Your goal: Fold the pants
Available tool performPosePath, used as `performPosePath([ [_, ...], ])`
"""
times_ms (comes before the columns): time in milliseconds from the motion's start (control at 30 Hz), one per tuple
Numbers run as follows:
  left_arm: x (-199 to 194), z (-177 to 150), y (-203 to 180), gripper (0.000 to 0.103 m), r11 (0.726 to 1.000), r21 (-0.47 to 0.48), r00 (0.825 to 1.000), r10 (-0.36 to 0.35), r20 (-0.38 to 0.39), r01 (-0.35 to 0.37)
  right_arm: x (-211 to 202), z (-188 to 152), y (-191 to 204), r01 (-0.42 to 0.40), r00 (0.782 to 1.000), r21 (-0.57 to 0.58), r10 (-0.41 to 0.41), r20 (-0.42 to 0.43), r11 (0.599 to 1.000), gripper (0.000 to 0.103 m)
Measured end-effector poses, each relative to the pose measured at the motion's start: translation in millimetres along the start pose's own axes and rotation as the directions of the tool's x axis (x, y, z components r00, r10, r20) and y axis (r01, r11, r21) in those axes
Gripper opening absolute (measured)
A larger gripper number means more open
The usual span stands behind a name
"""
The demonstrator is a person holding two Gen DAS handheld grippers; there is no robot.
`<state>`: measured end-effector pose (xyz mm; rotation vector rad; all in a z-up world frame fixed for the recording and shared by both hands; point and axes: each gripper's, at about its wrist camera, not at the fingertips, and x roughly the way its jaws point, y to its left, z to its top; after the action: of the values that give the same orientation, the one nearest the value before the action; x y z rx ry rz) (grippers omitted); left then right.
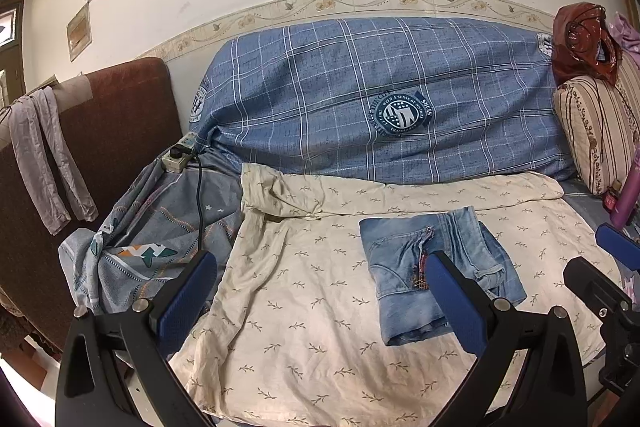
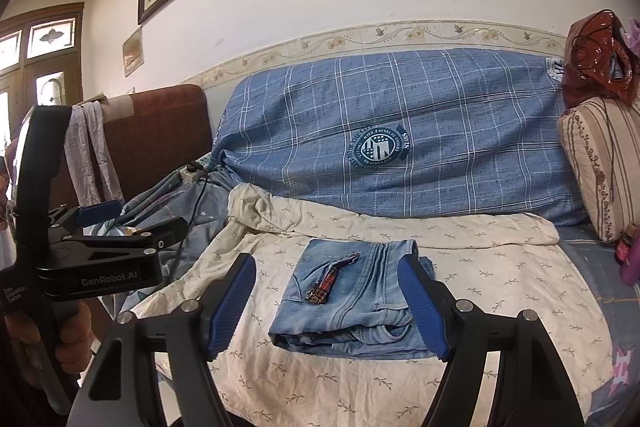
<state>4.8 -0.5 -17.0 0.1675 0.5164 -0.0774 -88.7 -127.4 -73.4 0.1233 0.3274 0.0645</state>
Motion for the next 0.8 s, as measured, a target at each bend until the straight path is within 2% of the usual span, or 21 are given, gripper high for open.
performPosePath([
  [300, 2.3, 0.4, 0.2, 0.103, 1.000, 0.001, 1.000, -0.002, -0.006, 0.002, 6.3, -1.1, 1.3, -0.001, 1.000, 0.000, 0.001, -0.012, 1.000, 0.076],
  [800, -17.3, 0.4, -8.2, 0.103, 1.000, 0.014, 1.000, -0.002, 0.021, 0.002, -4.6, -5.8, -5.7, 0.003, 1.000, 0.017, -0.003, -0.005, 1.000, 0.076],
])
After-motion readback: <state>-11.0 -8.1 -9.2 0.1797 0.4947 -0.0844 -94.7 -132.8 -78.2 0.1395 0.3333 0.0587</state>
